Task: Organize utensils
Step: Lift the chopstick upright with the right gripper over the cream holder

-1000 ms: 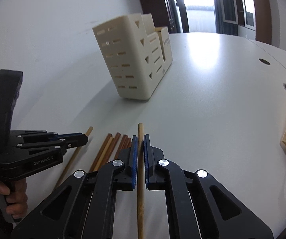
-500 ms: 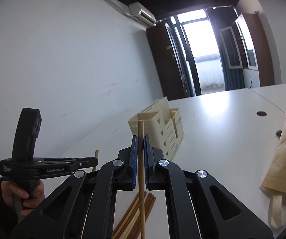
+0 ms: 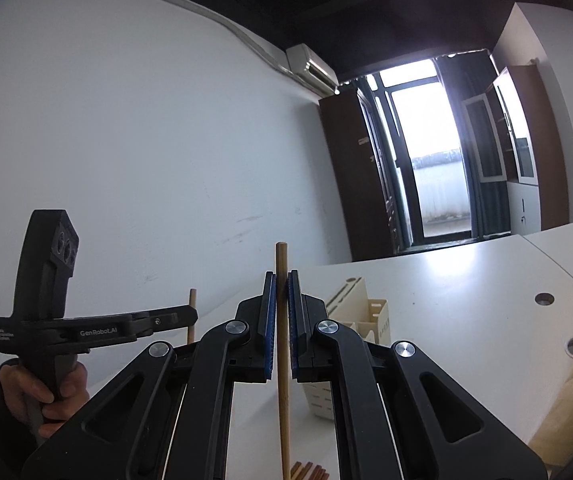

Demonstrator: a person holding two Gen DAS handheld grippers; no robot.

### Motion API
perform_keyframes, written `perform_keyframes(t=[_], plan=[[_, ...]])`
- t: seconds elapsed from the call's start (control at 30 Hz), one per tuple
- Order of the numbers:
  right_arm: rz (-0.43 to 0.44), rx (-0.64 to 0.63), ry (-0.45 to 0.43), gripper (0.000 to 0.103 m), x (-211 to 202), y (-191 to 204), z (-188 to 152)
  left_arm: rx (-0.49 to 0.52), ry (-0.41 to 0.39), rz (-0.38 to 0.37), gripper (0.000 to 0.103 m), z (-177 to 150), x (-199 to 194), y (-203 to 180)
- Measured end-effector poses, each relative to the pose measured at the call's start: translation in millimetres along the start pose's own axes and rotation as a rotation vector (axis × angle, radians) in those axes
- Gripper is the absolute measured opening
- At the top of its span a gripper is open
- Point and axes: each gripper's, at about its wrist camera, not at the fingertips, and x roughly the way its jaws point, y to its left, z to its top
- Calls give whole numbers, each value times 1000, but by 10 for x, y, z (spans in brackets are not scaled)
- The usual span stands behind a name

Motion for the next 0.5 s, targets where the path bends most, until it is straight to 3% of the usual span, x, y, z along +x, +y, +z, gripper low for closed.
perform_keyframes(t=[0.5], plan=[[8, -78, -162, 7, 539, -147, 804, 26, -260, -29, 6, 1233, 314, -187]])
